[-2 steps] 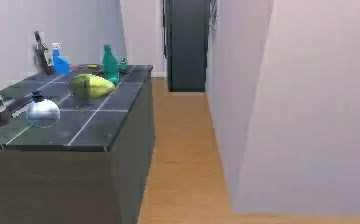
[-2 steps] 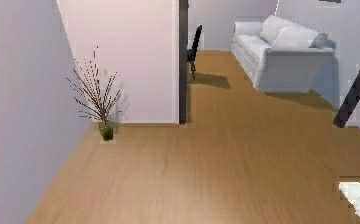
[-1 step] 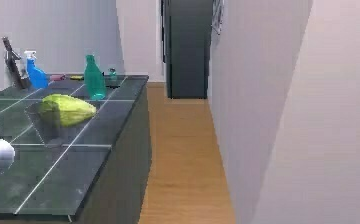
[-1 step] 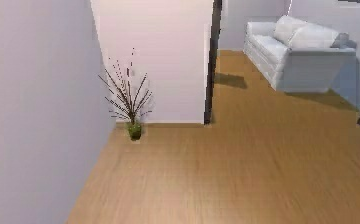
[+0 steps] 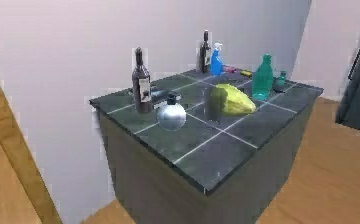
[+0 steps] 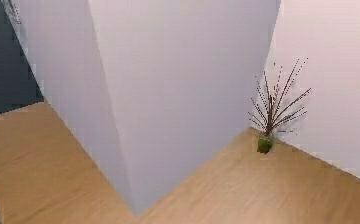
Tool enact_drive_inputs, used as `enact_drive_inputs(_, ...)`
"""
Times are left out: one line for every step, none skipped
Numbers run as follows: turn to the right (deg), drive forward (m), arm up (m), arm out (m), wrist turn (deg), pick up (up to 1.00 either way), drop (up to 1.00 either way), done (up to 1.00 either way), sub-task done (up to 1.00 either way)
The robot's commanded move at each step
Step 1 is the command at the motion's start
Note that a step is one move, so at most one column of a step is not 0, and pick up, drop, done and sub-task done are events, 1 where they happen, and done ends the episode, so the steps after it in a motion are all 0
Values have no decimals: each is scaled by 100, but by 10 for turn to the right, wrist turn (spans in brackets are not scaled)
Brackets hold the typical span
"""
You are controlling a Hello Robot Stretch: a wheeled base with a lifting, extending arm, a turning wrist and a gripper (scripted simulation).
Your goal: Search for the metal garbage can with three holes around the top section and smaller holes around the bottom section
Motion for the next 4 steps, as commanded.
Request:
enact_drive_inputs(-420, 0, 0, 0, 0, 0, 0, 0, 0)
enact_drive_inputs(0, 55, 0, 0, 0, 0, 0, 0, 0)
enact_drive_inputs(-210, 0, 0, 0, 0, 0, 0, 0, 0)
enact_drive_inputs(0, 50, 0, 0, 0, 0, 0, 0, 0)
